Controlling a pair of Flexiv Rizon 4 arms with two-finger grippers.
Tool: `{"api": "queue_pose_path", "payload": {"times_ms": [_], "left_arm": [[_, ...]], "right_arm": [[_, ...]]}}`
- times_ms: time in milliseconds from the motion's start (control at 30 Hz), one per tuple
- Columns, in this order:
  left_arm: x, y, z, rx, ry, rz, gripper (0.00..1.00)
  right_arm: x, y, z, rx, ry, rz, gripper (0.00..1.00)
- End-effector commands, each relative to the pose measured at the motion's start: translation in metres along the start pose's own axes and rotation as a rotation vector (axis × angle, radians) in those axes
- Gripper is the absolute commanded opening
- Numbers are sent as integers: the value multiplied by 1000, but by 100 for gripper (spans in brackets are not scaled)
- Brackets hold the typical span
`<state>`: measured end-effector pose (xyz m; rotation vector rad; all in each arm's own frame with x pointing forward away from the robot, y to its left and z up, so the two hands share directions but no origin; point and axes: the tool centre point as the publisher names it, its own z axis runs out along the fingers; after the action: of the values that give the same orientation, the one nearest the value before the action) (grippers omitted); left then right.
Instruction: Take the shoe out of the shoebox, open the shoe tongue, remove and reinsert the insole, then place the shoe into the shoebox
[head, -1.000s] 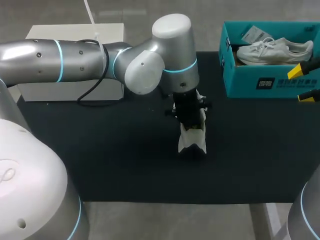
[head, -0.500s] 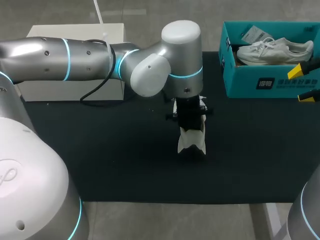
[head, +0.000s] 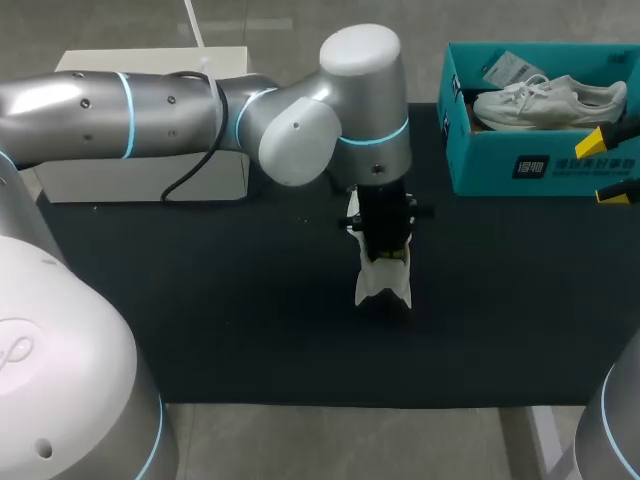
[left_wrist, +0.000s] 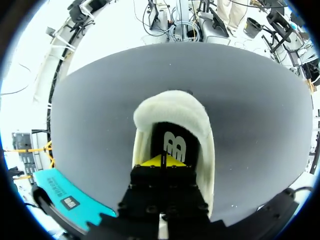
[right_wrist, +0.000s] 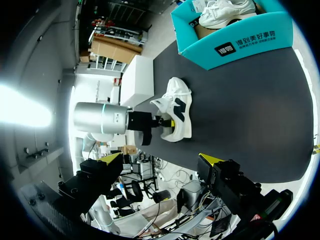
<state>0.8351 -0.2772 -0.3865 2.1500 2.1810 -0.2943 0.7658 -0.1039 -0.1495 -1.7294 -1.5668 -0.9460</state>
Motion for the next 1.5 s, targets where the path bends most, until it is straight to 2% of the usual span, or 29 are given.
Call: {"api": "queue_pose_path", "payload": {"times_ms": [33, 367, 500, 733, 800, 933, 1100, 1233, 1500], "left_arm": [[-1, -6, 16, 26, 7, 13, 0], [4, -9, 29, 54, 12, 3, 0], [1, -8, 16, 52, -13, -1, 0], [2, 3, -8, -38, -27, 1, 0], [3, 6, -5, -78, -9, 15, 0], [4, 11, 13, -99, 21, 25, 0], [6, 10, 26, -61, 22, 6, 0], [7, 7, 28, -35, 37, 6, 0], [-2, 11, -4, -62, -37, -2, 0]], "right_arm": [[0, 0, 0, 1, -3, 1, 100], [0, 0, 0, 1, -3, 1, 100], [0, 0, 0, 1, -3, 1, 100], [0, 0, 0, 1, -3, 1, 100], [0, 0, 0, 1, -3, 1, 100], [0, 0, 0, 1, -3, 1, 100], [0, 0, 0, 1, -3, 1, 100], [0, 0, 0, 1, -3, 1, 100], [0, 0, 0, 1, -3, 1, 100]]}}
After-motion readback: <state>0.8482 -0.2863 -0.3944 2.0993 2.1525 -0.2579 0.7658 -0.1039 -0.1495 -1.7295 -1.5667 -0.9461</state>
